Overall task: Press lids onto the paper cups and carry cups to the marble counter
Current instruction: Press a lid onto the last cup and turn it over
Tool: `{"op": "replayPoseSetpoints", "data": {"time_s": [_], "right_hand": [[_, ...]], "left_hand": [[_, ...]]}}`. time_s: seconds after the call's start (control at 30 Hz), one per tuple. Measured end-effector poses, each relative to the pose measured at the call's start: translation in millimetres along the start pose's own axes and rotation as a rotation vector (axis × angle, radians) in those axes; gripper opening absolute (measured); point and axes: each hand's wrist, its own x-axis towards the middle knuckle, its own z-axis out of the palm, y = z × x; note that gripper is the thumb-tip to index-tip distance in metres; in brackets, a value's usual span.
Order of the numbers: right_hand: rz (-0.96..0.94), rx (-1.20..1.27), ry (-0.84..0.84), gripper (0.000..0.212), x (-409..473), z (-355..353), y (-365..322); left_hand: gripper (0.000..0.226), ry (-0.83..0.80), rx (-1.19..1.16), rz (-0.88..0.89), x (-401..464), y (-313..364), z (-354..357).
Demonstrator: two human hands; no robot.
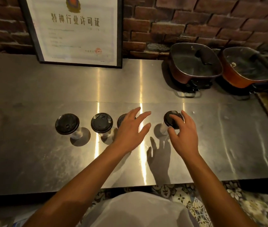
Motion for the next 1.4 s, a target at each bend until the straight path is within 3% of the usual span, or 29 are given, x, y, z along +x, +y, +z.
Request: {"op": "replayPoseSetpoints", "data": {"time_s": [0.13,0.33,0.6,0.77,1.07,1.4], "right_hand": [[0.062,-0.046,-0.004,0.048,18,-9,20],[0.099,-0.024,-0.076,0.051,47,-8,48],[0.098,0.106,-0.274,0.058,74,-2,75],[0.147,0.283,-0.405,0.048,85,1,83],[0.19,0.4,-0.429,0.044,70,1,74],[0.302,0.54,-0.392,0.046,17,9,60]], "left_hand": [[0.059,-0.055,0.13,-0.029,25,16,24],[0.058,-0.08,0.187,-0.07,54,28,61],[0.058,-0.153,-0.144,-0.296,80,33,108],[0.051,-0.122,-0.346,-0.429,82,39,123],[0.047,-0.058,-0.64,-0.547,54,43,124],[0.041,-0.036,-0.694,-0.569,9,40,102]]}}
